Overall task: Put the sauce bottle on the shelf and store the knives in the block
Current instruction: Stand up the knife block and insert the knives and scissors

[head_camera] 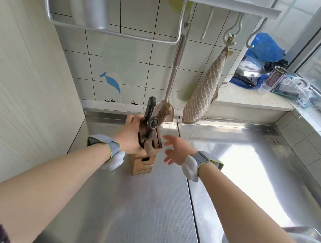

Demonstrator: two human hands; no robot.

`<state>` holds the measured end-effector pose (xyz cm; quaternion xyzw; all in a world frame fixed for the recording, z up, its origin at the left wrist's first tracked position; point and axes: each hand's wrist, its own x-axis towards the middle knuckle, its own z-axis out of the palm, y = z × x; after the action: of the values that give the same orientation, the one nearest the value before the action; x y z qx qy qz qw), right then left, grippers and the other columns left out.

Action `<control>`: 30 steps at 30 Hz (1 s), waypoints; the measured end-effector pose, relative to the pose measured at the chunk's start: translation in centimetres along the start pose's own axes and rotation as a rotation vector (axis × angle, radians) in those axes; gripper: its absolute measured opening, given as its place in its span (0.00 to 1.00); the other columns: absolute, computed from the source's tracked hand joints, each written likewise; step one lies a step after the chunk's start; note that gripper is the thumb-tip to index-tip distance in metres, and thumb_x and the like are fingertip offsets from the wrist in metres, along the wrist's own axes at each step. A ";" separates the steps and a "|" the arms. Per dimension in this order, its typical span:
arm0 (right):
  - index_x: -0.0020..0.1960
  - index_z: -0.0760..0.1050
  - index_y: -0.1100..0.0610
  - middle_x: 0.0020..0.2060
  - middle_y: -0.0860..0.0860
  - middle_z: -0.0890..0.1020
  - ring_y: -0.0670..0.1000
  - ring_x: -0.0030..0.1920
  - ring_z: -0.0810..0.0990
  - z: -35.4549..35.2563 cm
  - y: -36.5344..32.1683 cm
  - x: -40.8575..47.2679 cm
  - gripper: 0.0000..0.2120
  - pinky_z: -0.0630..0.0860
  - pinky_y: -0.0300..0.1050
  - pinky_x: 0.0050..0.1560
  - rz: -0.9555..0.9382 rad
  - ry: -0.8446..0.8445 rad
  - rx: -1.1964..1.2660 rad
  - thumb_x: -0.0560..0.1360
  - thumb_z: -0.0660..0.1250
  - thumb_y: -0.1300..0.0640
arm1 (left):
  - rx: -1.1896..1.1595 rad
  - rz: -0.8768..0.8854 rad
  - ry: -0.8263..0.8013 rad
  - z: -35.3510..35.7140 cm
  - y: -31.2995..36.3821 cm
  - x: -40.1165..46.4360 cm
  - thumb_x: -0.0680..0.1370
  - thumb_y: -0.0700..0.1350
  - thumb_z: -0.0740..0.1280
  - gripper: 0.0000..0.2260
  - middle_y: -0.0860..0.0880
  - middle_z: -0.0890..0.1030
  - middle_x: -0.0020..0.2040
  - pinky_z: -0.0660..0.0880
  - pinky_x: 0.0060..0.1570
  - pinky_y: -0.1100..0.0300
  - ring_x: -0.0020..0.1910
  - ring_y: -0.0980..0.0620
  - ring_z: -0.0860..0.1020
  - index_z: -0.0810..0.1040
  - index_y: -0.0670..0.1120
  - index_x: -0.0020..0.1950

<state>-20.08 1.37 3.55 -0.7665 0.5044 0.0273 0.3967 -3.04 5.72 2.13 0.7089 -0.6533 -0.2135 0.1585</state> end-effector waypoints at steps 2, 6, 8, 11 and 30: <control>0.76 0.56 0.58 0.71 0.59 0.68 0.65 0.54 0.82 0.8 -0.2 0.2 0.29 0.80 0.60 0.54 0.016 -0.014 0.118 0.77 0.56 0.73 | -0.009 0.020 0.027 -0.1 -0.1 0.1 0.62 0.47 0.74 0.30 0.48 0.67 0.59 0.73 0.55 0.56 0.61 0.48 0.61 0.66 0.46 0.60; 0.69 0.67 0.59 0.63 0.59 0.77 0.61 0.52 0.83 1.4 -0.1 0.0 0.25 0.82 0.56 0.52 -0.019 0.041 0.265 0.75 0.55 0.75 | 0.046 0.066 0.026 0.3 0.3 0.7 0.58 0.51 0.72 0.27 0.52 0.66 0.52 0.76 0.52 0.51 0.54 0.51 0.61 0.68 0.49 0.54; 0.68 0.68 0.58 0.61 0.59 0.78 0.61 0.55 0.82 1.2 0.2 -0.1 0.26 0.81 0.56 0.53 -0.023 0.063 0.321 0.73 0.60 0.75 | 0.035 0.065 0.015 0.5 0.8 0.9 0.58 0.52 0.71 0.27 0.54 0.63 0.51 0.75 0.53 0.52 0.54 0.52 0.60 0.68 0.50 0.54; 0.68 0.70 0.53 0.59 0.57 0.80 0.58 0.59 0.79 -0.1 1.9 -1.0 0.31 0.79 0.58 0.57 -0.020 0.163 0.292 0.68 0.68 0.73 | -0.034 0.095 0.006 1.3 2.9 1.7 0.60 0.48 0.74 0.27 0.52 0.64 0.52 0.73 0.54 0.55 0.55 0.52 0.60 0.66 0.50 0.54; 0.68 0.70 0.55 0.58 0.55 0.80 0.52 0.58 0.78 -10.0 15.6 -5.0 0.32 0.78 0.55 0.59 0.093 0.344 0.470 0.68 0.69 0.75 | -0.120 0.204 -0.083 9.3 17.0 10.8 0.53 0.51 0.75 0.43 0.48 0.65 0.61 0.75 0.57 0.53 0.56 0.53 0.69 0.62 0.50 0.66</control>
<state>-38.50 -4.02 3.53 -0.6231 0.5913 -0.2026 0.4702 -21.76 -6.09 1.70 0.6185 -0.7142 -0.2640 0.1943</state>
